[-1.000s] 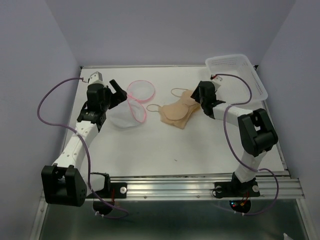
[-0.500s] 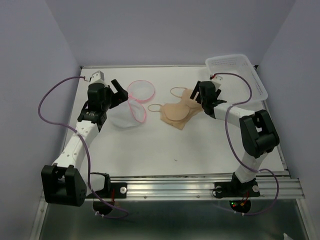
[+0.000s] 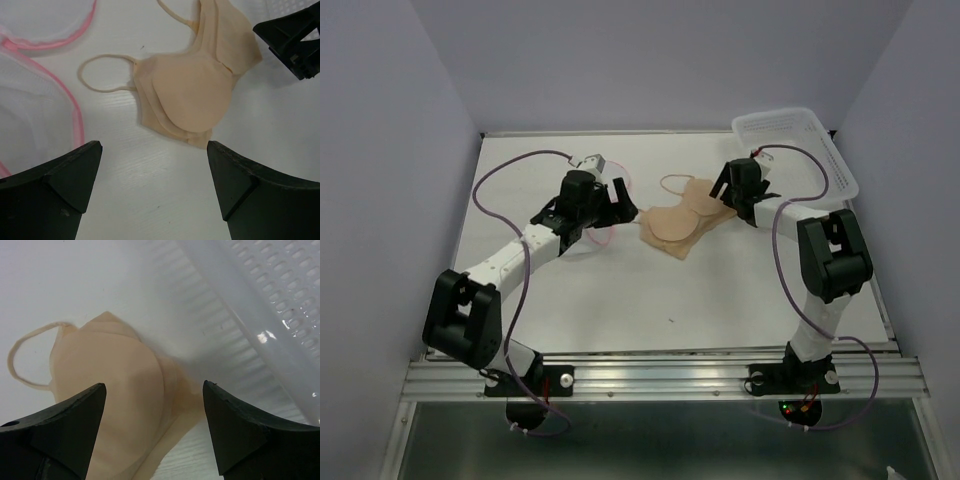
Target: Place the bra in the laundry bag and zip it closed
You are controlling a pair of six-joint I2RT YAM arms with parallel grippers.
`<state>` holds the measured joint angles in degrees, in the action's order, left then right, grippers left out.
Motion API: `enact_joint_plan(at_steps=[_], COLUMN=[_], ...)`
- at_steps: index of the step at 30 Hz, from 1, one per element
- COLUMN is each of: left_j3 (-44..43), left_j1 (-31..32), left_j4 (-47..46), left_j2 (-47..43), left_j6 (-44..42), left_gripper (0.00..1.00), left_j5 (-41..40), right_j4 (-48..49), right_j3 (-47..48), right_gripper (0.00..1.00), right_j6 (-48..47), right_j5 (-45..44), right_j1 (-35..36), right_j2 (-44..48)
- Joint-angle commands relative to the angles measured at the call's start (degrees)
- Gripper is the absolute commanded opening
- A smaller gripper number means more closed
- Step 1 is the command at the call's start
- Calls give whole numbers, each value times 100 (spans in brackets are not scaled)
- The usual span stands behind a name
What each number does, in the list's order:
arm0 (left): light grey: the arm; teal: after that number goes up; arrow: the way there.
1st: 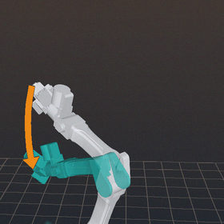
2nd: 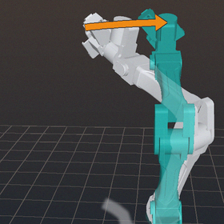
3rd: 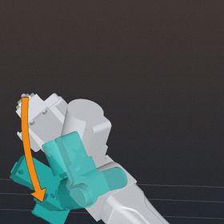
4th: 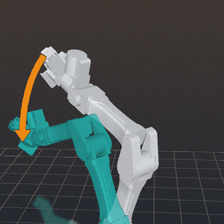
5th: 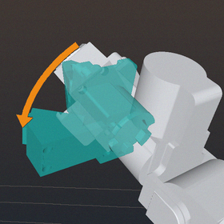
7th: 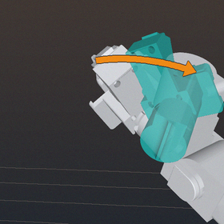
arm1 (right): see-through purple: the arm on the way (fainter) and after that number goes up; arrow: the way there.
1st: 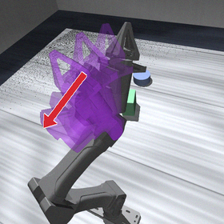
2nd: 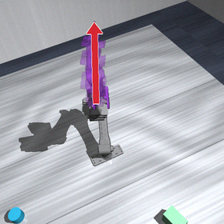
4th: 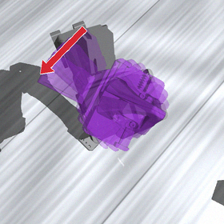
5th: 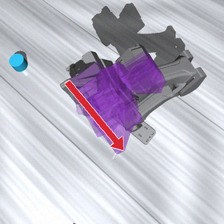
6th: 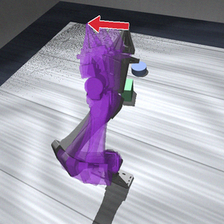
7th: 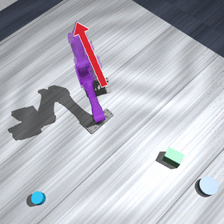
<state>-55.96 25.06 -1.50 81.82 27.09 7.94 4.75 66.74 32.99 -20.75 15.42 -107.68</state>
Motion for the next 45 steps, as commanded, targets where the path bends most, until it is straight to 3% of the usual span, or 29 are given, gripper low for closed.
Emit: enact_joint_plan(at_steps=[1, 6, 13, 19, 21, 24, 26, 28, 32, 34, 36, 39, 43, 45], left_j3=[-318, -660, -977, -1180, -1276, -1461, -1549, -1645, -1803, -1839, -1909, -1953, -1971, -1953], left_j1=[69, 289, 438, 553, 579, 570, 570, 570, 570, 570, 570, 579, 588, 597], left_j4=[-263, -220, -167, -114, -79, 17, 62, 106, 141, 141, 141, 141, 141, 141], left_j2=[210, 913, 1556, 1933, 2040, 2363, 2487, 2654, 2813, 2857, 2962, 3033, 3147, 3165], left_j6=[68, 68, 218, 191, 209, 209, 191, 183, 147, 138, 156, 182, 279, 314], left_gripper=[99, 99, 99, 99, 99, 82, 81, 70, 58, 57, 42, 34, 5, 0], left_j5=[312, 594, 603, 638, 533, 471, 471, 471, 418, 410, 375, 392, 374, 392], right_j4=[34, 34, 43, 34, 34, 34, 34, 34, 43, 52, 78, 105, 148, 253], right_j3=[252, 199, 383, 524, 515, 463, 437, 428, 436, 436, 410, 401, 314, 182], right_gripper=[86, 87, 83, 77, 69, 60, 58, 55, 31, 24, 13, 8, 2, 2], right_j6=[-520, -382, -179, -179, -144, -135, -135, -144, -197, -197, -249, -433, -750, -951], right_j5=[387, -16, 282, 282, 300, 396, 405, 432, 563, 651, 757, 818, 792, 801], right_j1=[22, 22, -30, -30, -30, -30, -30, -30, -30, -30, -30, -30, -30, -30], right_j2=[36, -51, -411, -658, -702, -693, -667, -623, -588, -553, -500, -377, -114, 123])
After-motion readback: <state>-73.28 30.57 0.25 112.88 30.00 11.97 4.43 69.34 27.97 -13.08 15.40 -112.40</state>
